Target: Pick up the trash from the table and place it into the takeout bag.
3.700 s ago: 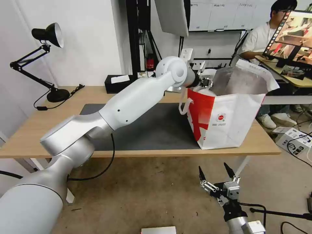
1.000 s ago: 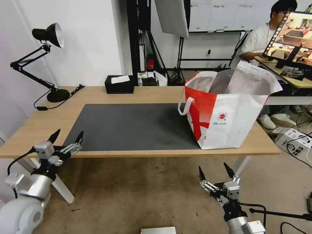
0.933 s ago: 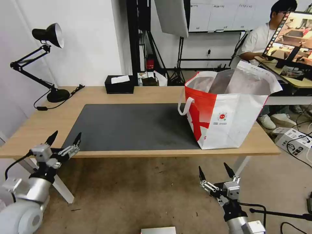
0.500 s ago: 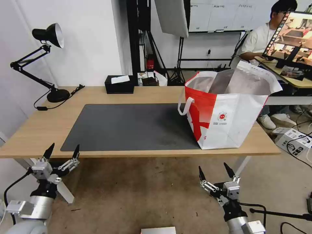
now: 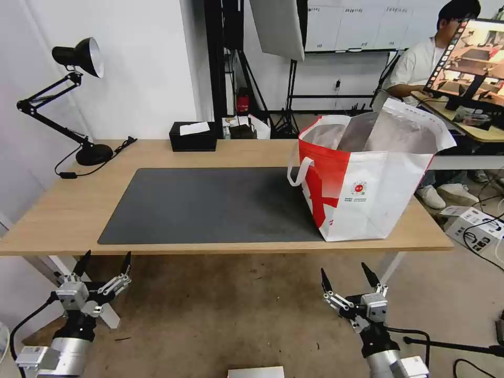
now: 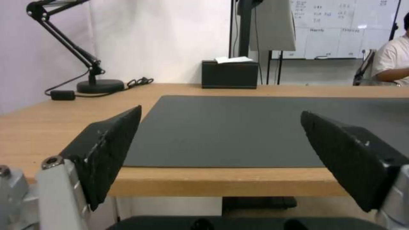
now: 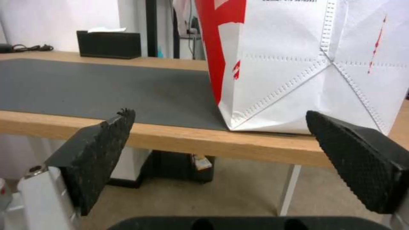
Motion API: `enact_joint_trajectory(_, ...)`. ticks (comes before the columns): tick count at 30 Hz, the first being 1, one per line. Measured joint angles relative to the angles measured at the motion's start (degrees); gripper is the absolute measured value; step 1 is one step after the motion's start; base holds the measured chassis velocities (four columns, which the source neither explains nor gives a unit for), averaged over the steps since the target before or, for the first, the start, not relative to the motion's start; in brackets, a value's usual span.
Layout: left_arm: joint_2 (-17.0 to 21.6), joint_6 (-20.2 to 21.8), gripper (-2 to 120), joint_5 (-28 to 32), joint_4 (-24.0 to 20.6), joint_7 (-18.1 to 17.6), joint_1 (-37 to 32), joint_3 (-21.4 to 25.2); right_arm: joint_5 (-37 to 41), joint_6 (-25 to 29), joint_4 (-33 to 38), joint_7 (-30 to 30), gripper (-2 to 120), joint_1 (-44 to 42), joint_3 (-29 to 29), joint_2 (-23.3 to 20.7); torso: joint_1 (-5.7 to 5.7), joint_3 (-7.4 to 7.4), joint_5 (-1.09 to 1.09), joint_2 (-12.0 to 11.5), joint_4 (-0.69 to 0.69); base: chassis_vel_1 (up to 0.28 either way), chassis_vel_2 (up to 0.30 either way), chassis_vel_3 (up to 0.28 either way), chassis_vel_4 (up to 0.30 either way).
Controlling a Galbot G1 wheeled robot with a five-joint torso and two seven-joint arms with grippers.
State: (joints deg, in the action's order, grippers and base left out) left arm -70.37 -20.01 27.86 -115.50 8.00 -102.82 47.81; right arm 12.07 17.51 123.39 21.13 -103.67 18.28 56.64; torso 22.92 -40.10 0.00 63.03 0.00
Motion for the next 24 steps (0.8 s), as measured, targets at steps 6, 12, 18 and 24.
enact_joint_trajectory(6, -0.25, -0.61, 100, -0.18, 0.38, 0.04, -0.48, -0.19, 0.00, 0.00, 0.00, 0.00, 100, 0.00, 0.00, 0.00, 0.00, 0.00, 0.00, 0.00, 0.00, 0.000, 0.000, 0.000, 0.000)
enact_joint_trajectory(12, -0.23, -1.06, 100, -0.12, 0.77, 0.08, -0.68, -0.23, 0.00, 0.00, 0.00, 0.00, 100, 0.00, 0.00, 0.00, 0.00, 0.00, 0.00, 0.00, 0.00, 0.000, 0.000, 0.000, 0.000)
enact_joint_trajectory(18, -0.21, -1.07, 100, -0.07, 0.78, 0.08, -0.66, -0.24, 0.00, 0.00, 0.00, 0.00, 100, 0.00, 0.00, 0.00, 0.00, 0.00, 0.00, 0.00, 0.00, 0.000, 0.000, 0.000, 0.000)
enact_joint_trajectory(24, -0.19, -1.07, 100, -0.04, 0.78, 0.11, -0.64, -0.25, 0.00, 0.00, 0.00, 0.00, 100, 0.00, 0.00, 0.00, 0.00, 0.00, 0.00, 0.00, 0.00, 0.000, 0.000, 0.000, 0.000)
